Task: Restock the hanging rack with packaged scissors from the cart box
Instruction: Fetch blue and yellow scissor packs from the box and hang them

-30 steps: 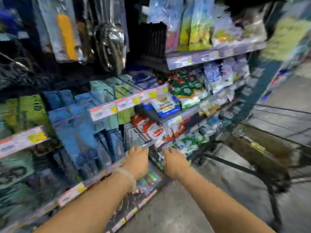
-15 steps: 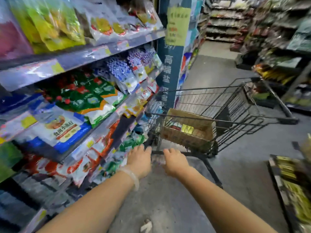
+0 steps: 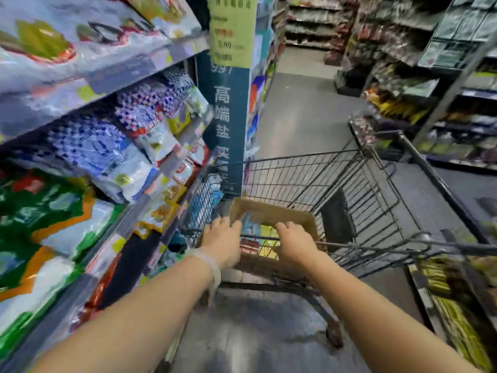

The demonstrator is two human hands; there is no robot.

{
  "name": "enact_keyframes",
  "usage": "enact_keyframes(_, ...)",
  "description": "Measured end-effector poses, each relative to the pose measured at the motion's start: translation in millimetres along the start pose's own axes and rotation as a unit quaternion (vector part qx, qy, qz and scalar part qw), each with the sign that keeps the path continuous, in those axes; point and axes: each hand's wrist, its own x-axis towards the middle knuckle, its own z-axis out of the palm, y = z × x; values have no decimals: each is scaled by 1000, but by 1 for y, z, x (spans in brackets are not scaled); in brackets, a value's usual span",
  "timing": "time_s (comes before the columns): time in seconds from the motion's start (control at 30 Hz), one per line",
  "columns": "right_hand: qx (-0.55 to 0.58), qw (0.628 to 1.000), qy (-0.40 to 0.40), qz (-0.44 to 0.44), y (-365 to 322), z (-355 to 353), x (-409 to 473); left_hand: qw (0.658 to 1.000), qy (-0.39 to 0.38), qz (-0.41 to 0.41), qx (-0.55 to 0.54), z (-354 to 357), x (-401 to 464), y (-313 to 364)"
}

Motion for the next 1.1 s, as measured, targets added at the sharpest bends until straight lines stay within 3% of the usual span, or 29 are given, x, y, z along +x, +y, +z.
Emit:
enact_keyframes(0.27, 61, 995, -63, 47, 62, 24, 146, 999, -37, 5, -30, 13, 137, 14)
enact_keyframes(0.57, 71, 965, -243, 63, 114, 132, 286, 978, -193, -49, -64, 81, 286, 31)
enact_keyframes(0.73, 132, 937, -307, 106, 131, 201, 330, 971, -221, -62, -63, 140, 330, 43)
enact_keyframes(0.97, 344, 862, -255, 271, 141, 268, 361, 969, -228, -49, -80, 185, 357, 52)
enact_keyframes(1.1, 380, 831, -243, 327, 136, 272, 365, 968, -228, -50, -96, 197, 361, 54)
